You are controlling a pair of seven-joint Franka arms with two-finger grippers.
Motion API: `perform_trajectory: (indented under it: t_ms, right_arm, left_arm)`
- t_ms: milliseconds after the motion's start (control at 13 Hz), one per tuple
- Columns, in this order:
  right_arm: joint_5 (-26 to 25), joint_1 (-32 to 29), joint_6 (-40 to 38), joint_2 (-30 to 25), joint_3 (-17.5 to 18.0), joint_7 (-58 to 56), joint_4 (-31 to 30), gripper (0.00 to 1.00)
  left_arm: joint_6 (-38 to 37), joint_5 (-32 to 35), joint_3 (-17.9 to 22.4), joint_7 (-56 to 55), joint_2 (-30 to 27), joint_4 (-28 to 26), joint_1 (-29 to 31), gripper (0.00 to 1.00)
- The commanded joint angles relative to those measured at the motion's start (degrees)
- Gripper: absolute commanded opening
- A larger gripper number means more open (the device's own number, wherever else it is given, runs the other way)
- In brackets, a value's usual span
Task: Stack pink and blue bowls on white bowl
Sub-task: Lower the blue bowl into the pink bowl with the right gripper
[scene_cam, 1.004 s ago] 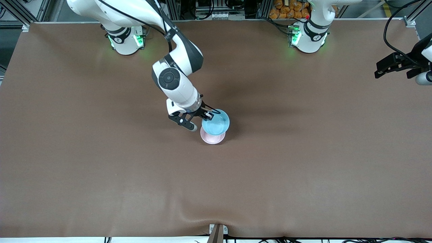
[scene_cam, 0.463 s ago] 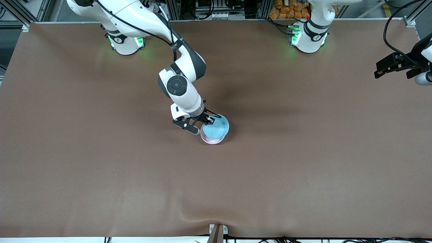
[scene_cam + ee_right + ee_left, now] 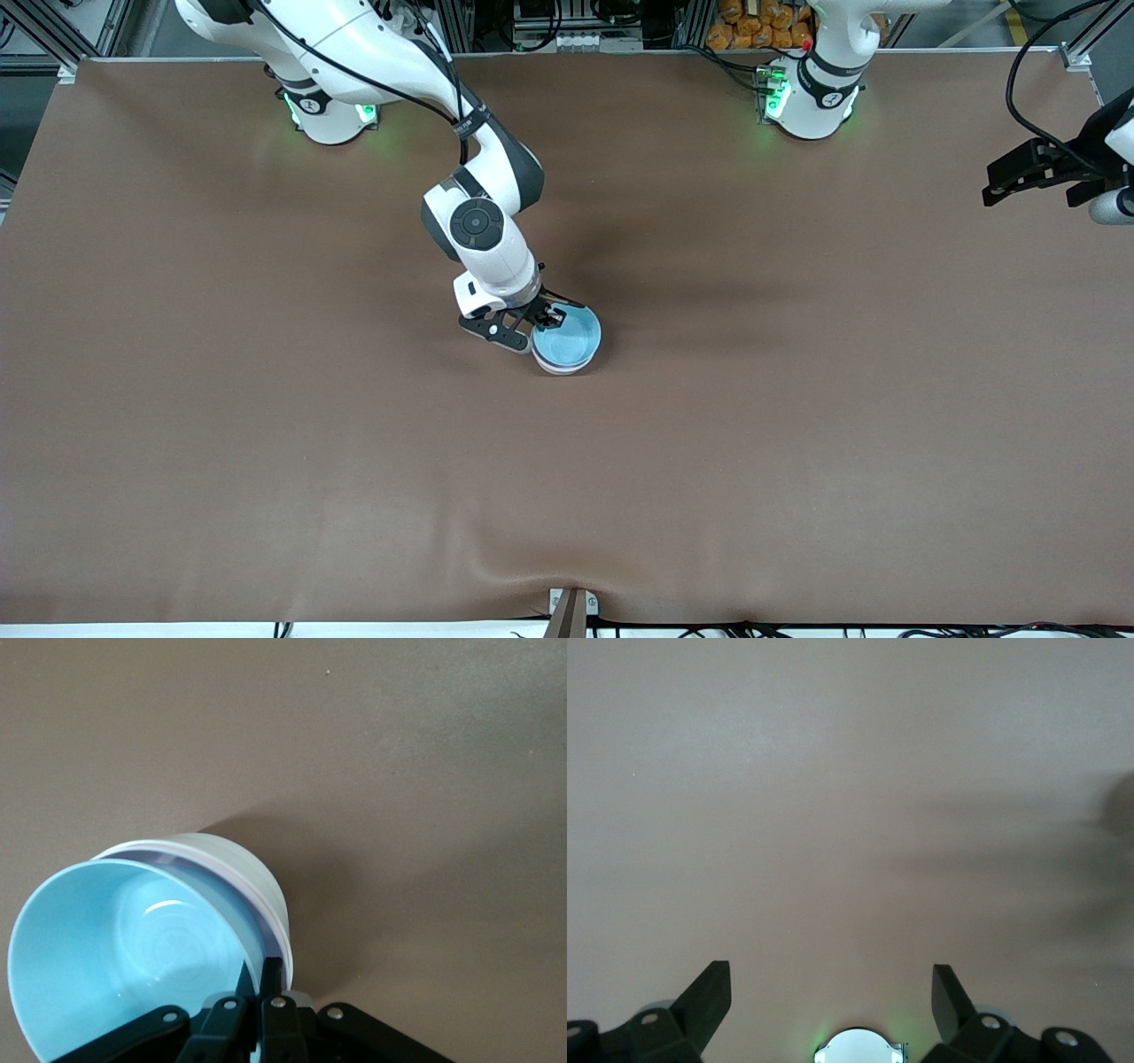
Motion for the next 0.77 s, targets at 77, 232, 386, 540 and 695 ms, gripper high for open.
perform_trajectory:
  t_ms: [77, 232, 386, 540, 695]
  right_arm:
    - [-0.9, 0.2, 0.6, 0.2, -0.6, 0.3, 0.7, 0.0]
    - [-0.9, -0.2, 0.6, 0.1, -0.6, 0.0, 1.6, 0.0]
    - [-1.0, -0.3, 0.6, 0.1, -0.6, 0.0, 2.4, 0.0]
    - [-1.0, -0.2, 0.6, 0.1, -0.6, 0.0, 2.3, 0.0]
    - [-1.0, -0.2, 0.1, 0.1, -0.6, 0.1, 2.0, 0.0]
  left_arm:
    - [-0.8, 0.0, -0.1, 0.3, 0.4, 0.4, -0.1, 1.0]
    - [-0.8, 0.0, -0.1, 0.3, 0.4, 0.4, -0.2, 1.0]
    - [-0.8, 0.0, -0.1, 0.3, 0.4, 0.4, -0.2, 1.0]
    - [-0.8, -0.1, -0.1, 0.3, 0.4, 0.4, -0.2, 1.0]
    - [-0.8, -0.1, -0.1, 0.3, 0.4, 0.4, -0.1, 1.0]
